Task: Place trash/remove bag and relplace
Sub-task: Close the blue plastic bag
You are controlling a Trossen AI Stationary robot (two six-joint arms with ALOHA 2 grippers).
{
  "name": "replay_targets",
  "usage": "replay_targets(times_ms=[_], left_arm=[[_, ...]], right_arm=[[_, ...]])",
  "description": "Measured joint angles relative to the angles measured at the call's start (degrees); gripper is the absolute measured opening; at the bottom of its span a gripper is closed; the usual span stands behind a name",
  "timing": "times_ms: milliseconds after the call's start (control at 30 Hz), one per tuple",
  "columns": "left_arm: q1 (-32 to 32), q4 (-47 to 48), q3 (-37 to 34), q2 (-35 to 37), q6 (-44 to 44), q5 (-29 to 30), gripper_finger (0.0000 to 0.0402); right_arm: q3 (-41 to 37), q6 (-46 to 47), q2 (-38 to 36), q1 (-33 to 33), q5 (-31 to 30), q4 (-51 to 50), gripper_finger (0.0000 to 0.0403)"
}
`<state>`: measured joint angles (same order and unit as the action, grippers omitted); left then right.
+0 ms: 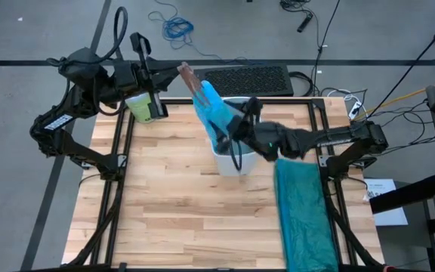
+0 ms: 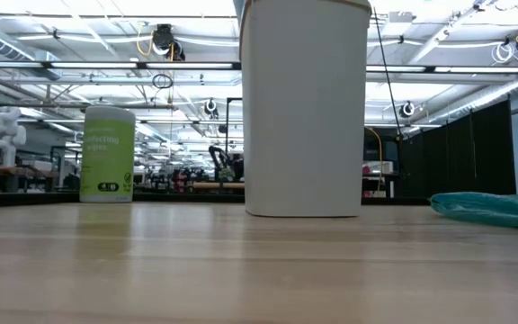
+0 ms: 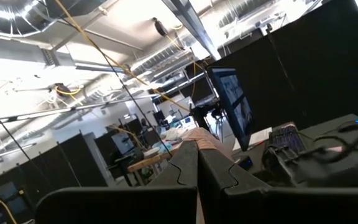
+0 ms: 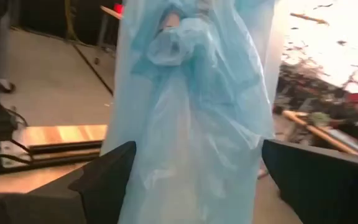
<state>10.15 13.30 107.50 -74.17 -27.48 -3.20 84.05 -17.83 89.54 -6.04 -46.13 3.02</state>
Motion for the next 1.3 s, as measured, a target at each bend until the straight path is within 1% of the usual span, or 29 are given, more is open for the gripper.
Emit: replay_targets(times_ms=[200, 367, 400, 467, 567, 633, 700, 767, 833, 900, 1000, 1100, 1133, 1300], left_arm=[[0.00, 1.32, -0.02, -0.02, 0.04, -0.01, 0.0000], [0.00, 1.58, -0.02, -0.04, 0.04, -0.01, 0.0000], [0.00, 1.56, -0.03, -0.04, 0.04, -0.01, 0.0000], [0.00, 1.53, -0.03, -0.04, 0.04, -0.01, 0.0000], [0.00, 1.00, -0.04, -0.07, -0.04, -0.01, 0.0000], [0.00, 0.52, -0.04, -0.07, -0.80, -0.01, 0.0000], [0.00, 0.22, -0.04, -0.07, -1.38, -0.01, 0.0000], [0.00, -0.11, -0.04, -0.07, -1.38, -0.01, 0.0000], [0.00, -0.35, -0.07, -0.07, -1.40, -0.01, 0.0000], [0.00, -0.59, -0.07, -0.07, -1.41, -0.01, 0.0000], [0.00, -0.85, -0.07, -0.07, -1.47, -0.01, 0.0000], [0.00, -0.81, -0.07, -0.07, -1.63, -0.01, 0.0000], [0.00, -0.83, -0.07, -0.07, -1.71, 0.01, 0.0000], [0.00, -0.44, -0.07, -0.07, -1.77, 0.02, 0.0000]], right_arm=[[0.00, 6.33, 0.00, 7.42, 16.78, 0.50, 0.0342], [0.07, 10.78, 0.04, 12.00, 34.22, 3.41, 0.0342], [0.07, 11.71, 0.04, 12.58, 37.00, 3.66, 0.0342], [0.07, 13.13, 0.08, 13.21, 40.06, 3.61, 0.0341], [0.11, 13.96, 0.60, 13.16, 40.76, 3.47, 0.0340], [0.11, 14.06, 1.31, 12.71, 42.56, 3.37, 0.0335], [0.11, 14.21, 2.32, 12.01, 44.60, 3.57, 0.0321], [0.11, 14.15, 3.27, 11.21, 44.92, 3.98, 0.0296], [0.11, 14.17, 4.12, 10.69, 44.99, 5.86, 0.0261], [0.11, 14.09, 4.47, 10.47, 44.93, 7.18, 0.0217], [0.11, 13.84, 4.74, 10.47, 44.85, 8.00, 0.0134], [0.11, 13.70, 4.76, 10.47, 44.71, 7.96, 0.0038], [0.11, 13.32, 4.76, 10.57, 44.58, 7.98, 0.0019], [0.11, 11.58, 4.63, 10.80, 40.01, 5.70, 0.0003]])
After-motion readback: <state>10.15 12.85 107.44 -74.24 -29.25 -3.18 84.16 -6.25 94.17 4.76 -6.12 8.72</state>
